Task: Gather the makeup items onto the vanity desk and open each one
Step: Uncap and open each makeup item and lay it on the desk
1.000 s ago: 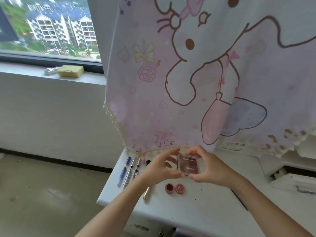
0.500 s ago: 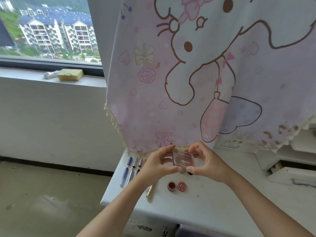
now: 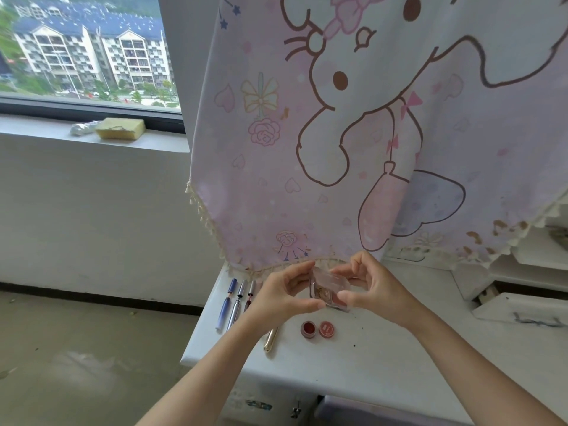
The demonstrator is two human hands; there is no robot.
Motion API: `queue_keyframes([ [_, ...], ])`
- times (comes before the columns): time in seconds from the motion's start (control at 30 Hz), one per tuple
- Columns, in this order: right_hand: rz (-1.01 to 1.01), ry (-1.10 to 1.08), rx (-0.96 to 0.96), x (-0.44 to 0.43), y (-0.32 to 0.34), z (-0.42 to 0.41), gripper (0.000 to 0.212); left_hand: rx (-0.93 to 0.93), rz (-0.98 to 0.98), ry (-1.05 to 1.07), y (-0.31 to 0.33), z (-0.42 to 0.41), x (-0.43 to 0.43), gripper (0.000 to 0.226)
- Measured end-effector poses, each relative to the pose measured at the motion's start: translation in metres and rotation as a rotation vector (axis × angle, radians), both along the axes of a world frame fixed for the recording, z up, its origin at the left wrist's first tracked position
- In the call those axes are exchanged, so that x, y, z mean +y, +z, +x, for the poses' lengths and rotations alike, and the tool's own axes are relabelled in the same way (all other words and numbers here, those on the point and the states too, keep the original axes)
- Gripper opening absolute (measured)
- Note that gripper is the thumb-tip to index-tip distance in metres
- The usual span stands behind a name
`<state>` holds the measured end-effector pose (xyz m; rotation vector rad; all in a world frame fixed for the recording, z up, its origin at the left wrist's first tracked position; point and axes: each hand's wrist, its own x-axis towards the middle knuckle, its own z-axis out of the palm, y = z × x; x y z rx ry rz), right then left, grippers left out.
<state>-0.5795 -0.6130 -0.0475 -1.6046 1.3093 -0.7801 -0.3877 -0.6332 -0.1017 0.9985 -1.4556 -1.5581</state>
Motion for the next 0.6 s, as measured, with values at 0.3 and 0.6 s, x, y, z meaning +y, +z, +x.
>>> queue_keyframes([
  [0.3, 0.083, 0.002, -0.098, -0.001, -0.006, 0.003, 0.047, 0.008, 0.007, -0.004, -0.004, 0.004, 0.002, 0.078],
  [0.6, 0.189, -0.075, -0.206, 0.004, -0.024, -0.001, 0.029, -0.009, 0.084, -0.015, -0.018, 0.001, 0.011, 0.072],
])
